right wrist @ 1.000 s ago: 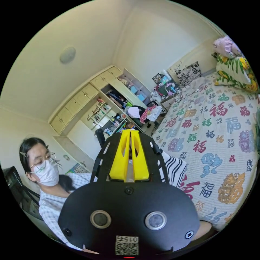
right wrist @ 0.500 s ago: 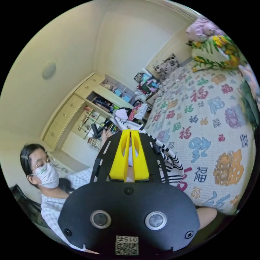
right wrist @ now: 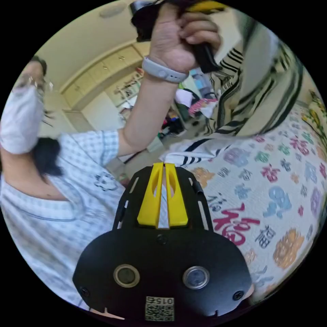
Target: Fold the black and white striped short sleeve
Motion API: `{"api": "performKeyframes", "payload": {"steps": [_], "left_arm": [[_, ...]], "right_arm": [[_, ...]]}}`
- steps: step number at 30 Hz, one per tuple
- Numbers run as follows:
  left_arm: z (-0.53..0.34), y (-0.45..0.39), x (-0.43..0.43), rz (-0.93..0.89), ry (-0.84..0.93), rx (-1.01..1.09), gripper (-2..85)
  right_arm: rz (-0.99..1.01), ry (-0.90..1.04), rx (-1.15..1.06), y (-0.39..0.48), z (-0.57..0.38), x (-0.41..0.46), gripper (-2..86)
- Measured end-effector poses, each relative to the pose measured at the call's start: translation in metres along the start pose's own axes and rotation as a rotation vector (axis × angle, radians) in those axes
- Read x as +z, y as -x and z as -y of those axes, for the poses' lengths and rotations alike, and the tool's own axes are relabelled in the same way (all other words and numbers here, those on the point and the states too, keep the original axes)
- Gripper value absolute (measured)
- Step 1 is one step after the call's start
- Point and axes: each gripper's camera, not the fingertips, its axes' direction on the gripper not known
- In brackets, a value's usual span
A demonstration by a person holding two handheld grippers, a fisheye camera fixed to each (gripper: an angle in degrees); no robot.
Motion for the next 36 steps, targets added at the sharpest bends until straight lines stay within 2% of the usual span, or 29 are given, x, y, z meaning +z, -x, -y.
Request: {"api": "performKeyframes", "payload": {"steps": [2, 4, 6, 8, 11, 13, 16, 18, 24, 26, 29, 31, 36], "left_arm": [[-0.058, 0.027, 0.068, -0.125, 0.149, -0.126, -0.2], [-0.155, 0.067, 0.150, -0.239, 0.380, -0.384, 0.4], [-0.229, 0.085, 0.174, -0.258, 0.447, -0.585, 0.6], [-0.287, 0.092, 0.167, -0.270, 0.424, -0.711, 0.9], [-0.354, 0.101, 0.111, -0.274, 0.269, -0.891, 1.8], [-0.386, 0.108, 0.042, -0.079, 0.163, -0.993, 3.9], [-0.406, 0.111, -0.033, 0.190, 0.091, -1.057, 8.0], [-0.411, 0.115, -0.054, 0.282, 0.121, -1.055, 9.2], [-0.425, 0.137, -0.040, 0.247, 0.209, -1.074, 9.3], [-0.426, 0.141, -0.030, 0.173, 0.222, -1.083, 9.1], [-0.421, 0.140, -0.041, 0.112, 0.153, -1.052, 8.5], [-0.424, 0.142, -0.057, 0.141, 0.166, -1.063, 8.3], [-0.444, 0.143, -0.078, 0.210, 0.201, -1.102, 8.1]], "right_arm": [[-0.078, 0.075, 0.038, 0.003, -0.035, 0.026, 1.1], [-0.108, 0.149, 0.139, -0.004, -0.073, 0.038, 2.7], [-0.129, 0.167, 0.226, -0.015, -0.093, 0.035, 4.7], [-0.157, 0.152, 0.297, -0.030, -0.106, 0.026, 5.9], [-0.211, 0.135, 0.382, -0.065, -0.115, 0.017, 7.2], [-0.287, 0.135, 0.408, -0.093, -0.112, 0.024, 8.9], [-0.258, 0.142, 0.415, -0.119, -0.095, 0.051, 12.4], [-0.206, 0.166, 0.398, -0.128, -0.081, 0.075, 13.4], [-0.245, 0.291, 0.269, -0.131, -0.037, 0.167, 16.3], [-0.326, 0.386, 0.234, -0.140, -0.035, 0.202, 17.5], [-0.417, 0.593, 0.255, -0.167, -0.055, 0.247, 13.2], [-0.442, 0.545, 0.285, -0.172, -0.069, 0.230, 5.3], [-0.374, 0.236, 0.573, -0.190, -0.121, 0.115, 2.3]]}}
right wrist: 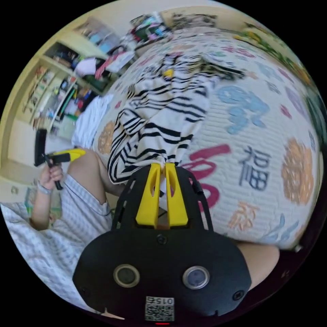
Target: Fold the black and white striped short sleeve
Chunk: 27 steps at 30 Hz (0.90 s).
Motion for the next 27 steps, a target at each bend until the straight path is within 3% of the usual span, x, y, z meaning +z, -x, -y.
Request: {"api": "performKeyframes", "payload": {"steps": [4, 7, 12, 18, 20, 22, 25, 27], "left_arm": [[-0.001, 0.024, 0.003, -0.084, -0.054, -0.085, 7.5], [0.007, 0.023, 0.016, -0.040, -0.021, -0.080, 7.8], [0.015, 0.000, 0.046, 0.144, 0.041, 0.005, 9.7], [0.036, -0.039, 0.099, 0.342, 0.104, 0.128, 10.3], [0.044, -0.065, 0.119, 0.475, 0.101, 0.243, 10.0], [0.049, -0.084, 0.160, 0.735, 0.149, 0.408, 9.0], [0.049, -0.080, 0.197, 0.822, 0.281, 0.499, 8.0], [0.045, -0.078, 0.195, 0.784, 0.280, 0.506, 7.9]], "right_arm": [[0.056, -0.134, 0.301, -0.093, -0.067, -0.062, 1.0], [0.064, -0.136, 0.396, -0.125, -0.096, -0.077, 0.8], [0.060, -0.153, 0.235, -0.111, -0.094, -0.081, 4.9], [-0.039, 0.106, 0.002, -0.074, -0.050, -0.030, 13.2], [-0.027, 0.146, 0.008, -0.076, -0.044, -0.016, 13.4], [-0.001, 0.150, 0.029, -0.081, -0.042, -0.010, 13.2], [0.040, 0.121, 0.064, -0.091, -0.047, -0.020, 12.5], [0.062, 0.101, 0.083, -0.098, -0.054, -0.029, 12.0]]}}
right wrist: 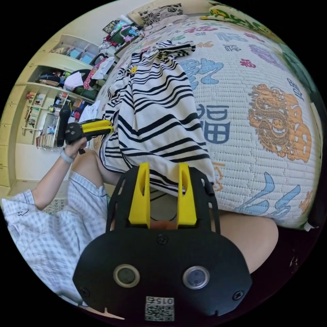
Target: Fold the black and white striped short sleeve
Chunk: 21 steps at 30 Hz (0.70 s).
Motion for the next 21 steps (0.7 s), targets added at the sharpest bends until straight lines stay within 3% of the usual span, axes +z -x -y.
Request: {"api": "performKeyframes", "payload": {"steps": [4, 15, 21], "left_arm": [[-0.027, 0.007, -0.022, -0.125, -0.048, 0.005, 9.1], [-0.023, -0.022, -0.011, -0.078, -0.002, 0.127, 7.0], [-0.058, -0.010, -0.064, -0.082, -0.055, 0.070, 1.7]], "right_arm": [[0.059, -0.053, 0.048, -0.017, -0.018, -0.022, 11.5], [0.017, -0.104, 0.055, -0.014, -0.026, -0.052, 11.5], [-0.090, -0.026, -0.015, -0.001, -0.027, -0.052, 12.1]]}}
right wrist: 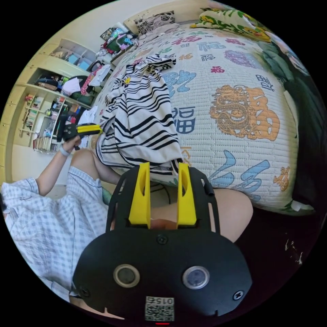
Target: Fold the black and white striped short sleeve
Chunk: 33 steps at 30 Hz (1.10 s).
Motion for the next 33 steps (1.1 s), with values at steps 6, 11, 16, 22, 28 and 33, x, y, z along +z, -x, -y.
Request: {"api": "performKeyframes", "payload": {"steps": [6, 11, 16, 22, 28, 33], "left_arm": [[-0.120, 0.049, -0.111, 0.008, -0.123, -0.346, 1.1], [-0.212, 0.072, -0.143, 0.010, -0.105, -0.607, 0.9], [-0.238, 0.068, -0.160, -0.011, -0.116, -0.684, 0.9], [-0.231, 0.059, -0.173, 0.011, -0.066, -0.634, 0.8], [-0.242, 0.068, -0.198, -0.019, -0.077, -0.647, 0.8], [-0.215, 0.129, -0.238, -0.111, -0.223, -0.689, 0.7]], "right_arm": [[-0.152, 0.114, -0.136, 0.036, 0.012, 0.025, 13.4], [-0.228, 0.173, -0.237, 0.072, 0.027, 0.045, 13.7], [-0.208, 0.149, -0.337, 0.115, 0.034, 0.051, 12.4], [-0.259, 0.237, -0.339, 0.131, 0.057, 0.090, 11.7], [-0.270, 0.252, -0.265, 0.120, 0.073, 0.081, 2.2], [-0.009, 0.132, -0.120, 0.080, 0.120, -0.006, 0.2]]}}
